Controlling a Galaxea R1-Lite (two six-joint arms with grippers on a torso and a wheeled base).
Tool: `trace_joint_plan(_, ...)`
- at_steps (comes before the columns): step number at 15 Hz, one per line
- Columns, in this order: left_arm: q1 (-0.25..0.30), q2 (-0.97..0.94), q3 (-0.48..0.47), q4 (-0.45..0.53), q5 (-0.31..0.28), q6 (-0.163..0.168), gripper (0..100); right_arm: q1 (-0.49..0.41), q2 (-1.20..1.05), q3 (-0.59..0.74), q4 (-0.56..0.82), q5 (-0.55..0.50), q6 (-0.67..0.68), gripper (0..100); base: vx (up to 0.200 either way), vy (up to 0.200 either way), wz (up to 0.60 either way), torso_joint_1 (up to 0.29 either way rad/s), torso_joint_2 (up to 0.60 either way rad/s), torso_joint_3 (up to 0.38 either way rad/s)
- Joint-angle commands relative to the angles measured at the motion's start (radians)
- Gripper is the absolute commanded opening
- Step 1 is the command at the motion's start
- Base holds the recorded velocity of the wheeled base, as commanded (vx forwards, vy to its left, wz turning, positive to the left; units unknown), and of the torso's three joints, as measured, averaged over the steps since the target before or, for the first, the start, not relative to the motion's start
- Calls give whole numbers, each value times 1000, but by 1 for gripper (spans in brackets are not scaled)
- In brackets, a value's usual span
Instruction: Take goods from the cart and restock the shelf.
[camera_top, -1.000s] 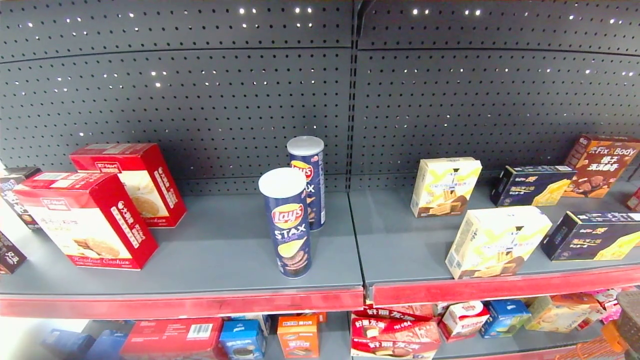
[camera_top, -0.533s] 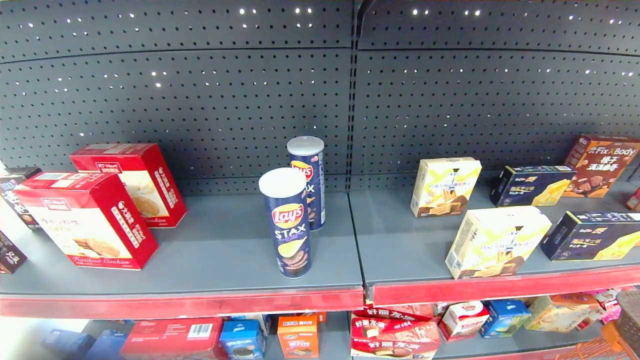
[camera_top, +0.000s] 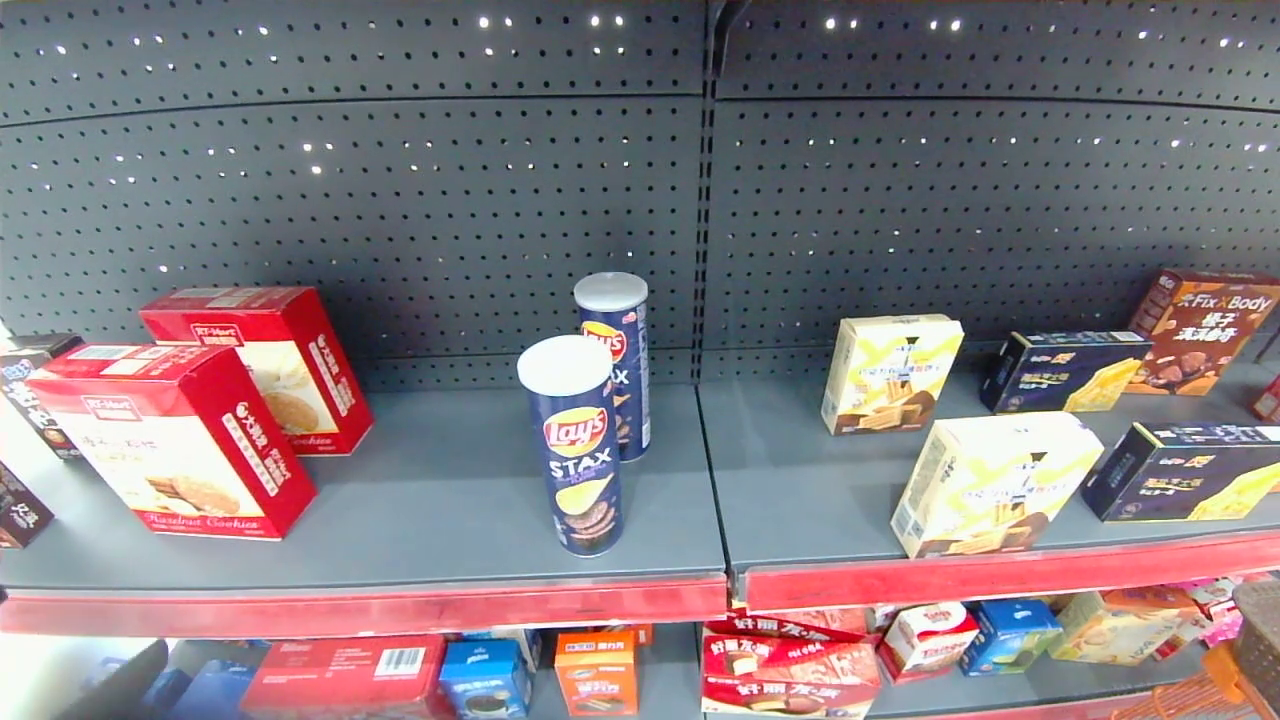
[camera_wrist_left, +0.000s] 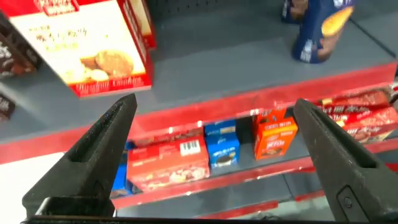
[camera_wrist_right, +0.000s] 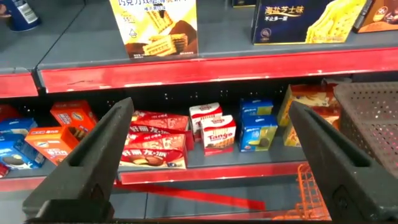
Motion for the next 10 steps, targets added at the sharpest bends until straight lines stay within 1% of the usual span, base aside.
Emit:
trace_joint_plan(1,-96,268,-66,-172,55,-63,100,0,7,0,-1,-2,8,100,0,0,0,0,0,0)
trace_joint_plan(2,-214,353,-72,-240,154,-72,100,0,7,0,-1,0,6,100,0,0,0,0,0,0)
trace_joint_plan(3,-338,416,-71,-284,260,-97,100,0,7,0,-3,0,8,100,0,0,0,0,0,0)
trace_joint_plan(4,-467,489,-71,-338,381,-132,100,0,7,0,-3,0,8,100,0,0,0,0,0,0)
trace_joint_plan(5,-528,546,-71,-398,463,-178,100,0,7,0,-1,1,8,100,0,0,0,0,0,0)
trace_joint_plan(6,-530,563,-72,-406,464,-181,100,0,7,0,-3,1,6,100,0,0,0,0,0,0)
trace_joint_plan(8,-531,589,-51,-382,469,-187,100,0,7,0,-1,1,6,100,0,0,0,0,0,0)
trace_joint_plan(10,-536,681,-51,-419,467,-187,100,0,9,0,-1,3,3,100,0,0,0,0,0,0)
